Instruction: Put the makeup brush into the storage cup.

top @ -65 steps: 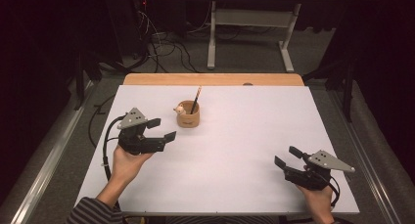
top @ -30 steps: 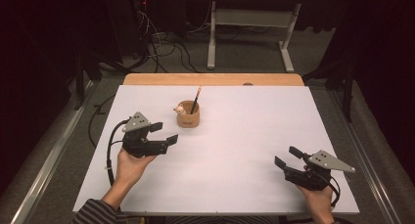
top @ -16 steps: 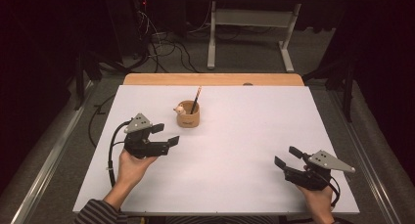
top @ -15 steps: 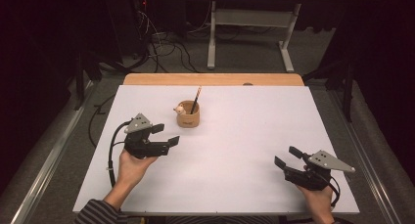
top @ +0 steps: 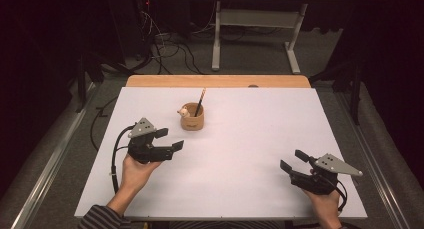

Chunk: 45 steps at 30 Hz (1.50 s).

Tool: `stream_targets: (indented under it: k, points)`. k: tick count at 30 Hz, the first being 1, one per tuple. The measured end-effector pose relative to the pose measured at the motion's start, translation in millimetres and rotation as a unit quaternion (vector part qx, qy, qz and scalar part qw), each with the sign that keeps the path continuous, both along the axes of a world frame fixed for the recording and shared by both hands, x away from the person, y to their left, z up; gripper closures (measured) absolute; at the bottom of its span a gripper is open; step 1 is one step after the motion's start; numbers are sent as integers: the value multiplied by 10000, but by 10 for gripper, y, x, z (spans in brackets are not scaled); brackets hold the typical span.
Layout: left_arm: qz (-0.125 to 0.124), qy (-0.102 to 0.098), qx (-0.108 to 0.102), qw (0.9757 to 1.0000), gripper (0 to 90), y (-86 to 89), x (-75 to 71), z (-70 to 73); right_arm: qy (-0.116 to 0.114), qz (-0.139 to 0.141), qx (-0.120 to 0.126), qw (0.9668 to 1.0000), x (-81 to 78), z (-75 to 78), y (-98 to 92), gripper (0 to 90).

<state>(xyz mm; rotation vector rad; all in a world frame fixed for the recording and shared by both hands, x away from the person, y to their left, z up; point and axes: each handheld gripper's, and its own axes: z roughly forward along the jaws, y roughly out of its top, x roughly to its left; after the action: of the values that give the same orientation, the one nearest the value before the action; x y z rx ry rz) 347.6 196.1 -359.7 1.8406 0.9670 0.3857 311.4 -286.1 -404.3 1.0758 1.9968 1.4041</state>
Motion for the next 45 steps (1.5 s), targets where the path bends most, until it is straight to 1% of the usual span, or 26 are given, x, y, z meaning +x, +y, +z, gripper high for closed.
stream_targets:
  k: [14, 18, 23, 34, 45]
  points:
    - [35, 64, -27, 10000, 266, 19, 0, -88, 2, 0, -2, 10000, 0, 0, 0, 330]
    - [80, 68, -84, 9999, 266, 30, -5, -121, 2, 3, -9, 10000, 0, -1, -1, 330]
    - [103, 102, -96, 9998, 266, 41, -7, -154, 7, 3, -6, 10000, 1, -2, -1, 330]
    - [167, 94, -177, 9997, 266, 47, -9, -203, 18, 1, 9, 10000, 1, -2, -2, 330]
    - [242, 99, -186, 9995, 266, 46, -10, -276, 13, -10, 39, 10000, -2, 1, -11, 330]
